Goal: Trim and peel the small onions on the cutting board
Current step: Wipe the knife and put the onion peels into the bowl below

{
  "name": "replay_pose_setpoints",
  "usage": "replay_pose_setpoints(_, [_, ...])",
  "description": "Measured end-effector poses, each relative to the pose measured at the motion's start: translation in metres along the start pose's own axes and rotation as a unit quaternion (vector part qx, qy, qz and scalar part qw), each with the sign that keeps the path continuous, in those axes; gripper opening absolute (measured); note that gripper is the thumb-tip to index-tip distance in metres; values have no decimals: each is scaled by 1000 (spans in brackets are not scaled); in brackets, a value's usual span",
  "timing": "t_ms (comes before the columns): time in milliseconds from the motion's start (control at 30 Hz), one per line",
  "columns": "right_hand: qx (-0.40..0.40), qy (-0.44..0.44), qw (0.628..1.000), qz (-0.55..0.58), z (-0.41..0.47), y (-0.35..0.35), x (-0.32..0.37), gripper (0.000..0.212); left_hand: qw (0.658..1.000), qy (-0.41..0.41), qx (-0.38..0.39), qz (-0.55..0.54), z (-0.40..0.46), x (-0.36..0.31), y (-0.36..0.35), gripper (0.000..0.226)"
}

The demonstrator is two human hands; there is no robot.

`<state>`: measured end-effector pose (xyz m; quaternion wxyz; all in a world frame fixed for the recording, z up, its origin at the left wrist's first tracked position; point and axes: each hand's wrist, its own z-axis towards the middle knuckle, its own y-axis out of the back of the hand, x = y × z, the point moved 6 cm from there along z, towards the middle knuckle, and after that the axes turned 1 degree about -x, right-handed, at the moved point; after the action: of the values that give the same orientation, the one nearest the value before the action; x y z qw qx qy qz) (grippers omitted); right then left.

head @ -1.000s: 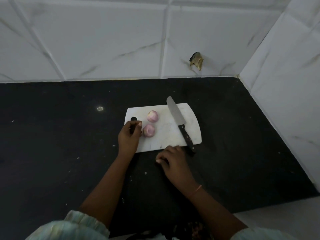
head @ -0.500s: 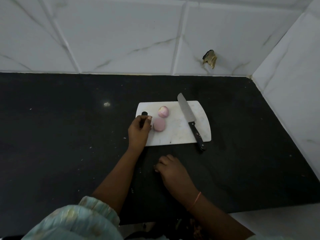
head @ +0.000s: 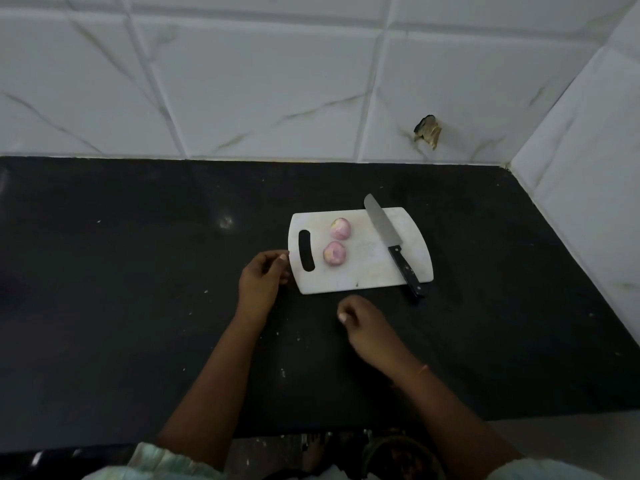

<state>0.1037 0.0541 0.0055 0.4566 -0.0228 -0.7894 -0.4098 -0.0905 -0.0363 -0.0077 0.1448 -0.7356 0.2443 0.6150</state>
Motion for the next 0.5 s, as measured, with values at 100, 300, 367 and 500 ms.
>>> replay_pose_setpoints(100, [-17, -92, 954, 286, -4, 11, -14, 10, 998, 6, 17, 55, -3, -2, 21, 14])
replay_pose_setpoints(300, [-69, -155, 852, 496, -18, 1, -28, 14, 993, 8, -24, 119, -31, -4, 54, 17])
replay_pose_setpoints(367, [-75, -130, 883, 445, -24, -5, -27, 13, 987, -2, 6, 161, -43, 2, 58, 19])
replay_pose_setpoints(500, [-40, 8, 969, 244, -40, -35, -9, 17, 980, -8, 46, 193, -68, 19, 61, 21])
